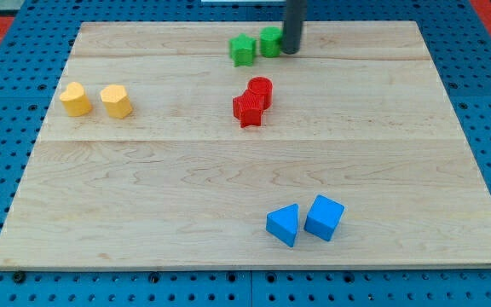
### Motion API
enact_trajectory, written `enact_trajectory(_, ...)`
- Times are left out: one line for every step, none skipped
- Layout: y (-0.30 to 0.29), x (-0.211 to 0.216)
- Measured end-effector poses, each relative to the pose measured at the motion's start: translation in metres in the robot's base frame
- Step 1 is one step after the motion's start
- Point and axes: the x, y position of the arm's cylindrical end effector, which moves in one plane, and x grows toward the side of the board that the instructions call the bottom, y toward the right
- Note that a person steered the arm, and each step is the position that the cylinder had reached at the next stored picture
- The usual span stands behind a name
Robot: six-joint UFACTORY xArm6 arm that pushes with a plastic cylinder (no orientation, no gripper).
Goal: Push the green blocks to the top center of the board
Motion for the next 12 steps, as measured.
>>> enact_trajectory(-0.038, 0.000)
enact_trajectory(-0.035, 0.014)
enact_trajectory(-0.086, 0.038)
enact_trajectory(-0.153, 0.034)
enact_trajectory(-0.147, 0.019)
enact_trajectory(-0.162, -0.031)
enact_trajectory(-0.132, -0.048)
enact_trajectory(-0.068, -0.022)
enact_trajectory(-0.114, -0.035)
enact_trajectory(-0.166, 0.001)
enact_trajectory(-0.149, 0.086)
enact_trajectory(-0.125, 0.049)
